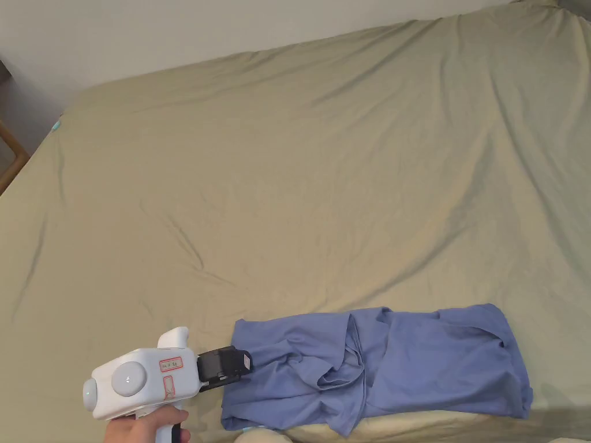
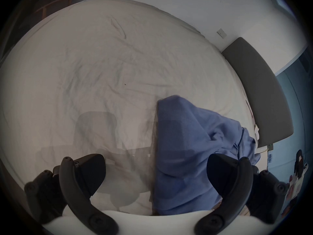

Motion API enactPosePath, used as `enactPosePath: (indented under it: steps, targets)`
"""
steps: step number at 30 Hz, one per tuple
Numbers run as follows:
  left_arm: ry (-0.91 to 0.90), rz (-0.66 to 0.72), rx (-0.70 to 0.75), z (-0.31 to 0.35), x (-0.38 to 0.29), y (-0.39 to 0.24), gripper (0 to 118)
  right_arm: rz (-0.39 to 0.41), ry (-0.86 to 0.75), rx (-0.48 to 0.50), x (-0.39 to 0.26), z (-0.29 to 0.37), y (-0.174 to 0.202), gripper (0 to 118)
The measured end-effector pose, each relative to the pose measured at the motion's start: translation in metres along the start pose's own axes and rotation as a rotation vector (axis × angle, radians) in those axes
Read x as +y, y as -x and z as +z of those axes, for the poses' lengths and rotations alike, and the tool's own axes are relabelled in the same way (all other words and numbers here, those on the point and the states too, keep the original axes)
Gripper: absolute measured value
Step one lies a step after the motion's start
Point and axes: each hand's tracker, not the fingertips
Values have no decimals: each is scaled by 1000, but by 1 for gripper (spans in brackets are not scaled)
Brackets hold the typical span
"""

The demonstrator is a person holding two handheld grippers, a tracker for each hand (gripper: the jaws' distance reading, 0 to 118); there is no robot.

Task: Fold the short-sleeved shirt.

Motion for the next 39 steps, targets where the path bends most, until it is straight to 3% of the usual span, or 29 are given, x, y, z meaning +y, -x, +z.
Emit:
enactPosePath:
  steps: [6,8,10,11,14,16,18,20,23,28,35,39]
  targets:
    - [19,-42,33,-7,-1,-11,113,6,4,-9,2,-1,-1,0]
    - [-13,-112,82,-1,-3,-17,100,-1,7,-13,2,-2,-3,0]
    - [-25,-204,163,1,-7,-27,79,-3,10,-20,0,-2,-5,0]
    - [-23,-225,168,1,-10,-31,75,-4,11,-23,-1,-2,-5,0]
    - [-41,-188,162,0,-15,-38,64,-18,13,-22,-1,-2,-6,0]
    - [-57,-189,167,-1,-18,-45,45,-18,10,-22,0,0,-5,0]
    - [-61,-200,181,-4,-24,-56,38,-10,5,-23,2,3,-4,0]
    - [-58,-197,152,-5,-26,-60,19,-6,3,-26,3,6,-5,0]
    - [-91,-187,141,7,-28,-65,16,-5,0,-34,5,11,-9,0]
    - [-125,-30,-13,36,-21,-48,14,-20,-8,-57,6,17,-15,0]
    - [-155,116,-107,69,-6,-13,12,-20,-17,-64,9,20,-14,0]
    - [-171,53,1,89,10,3,12,-7,-21,-56,13,17,-8,0]
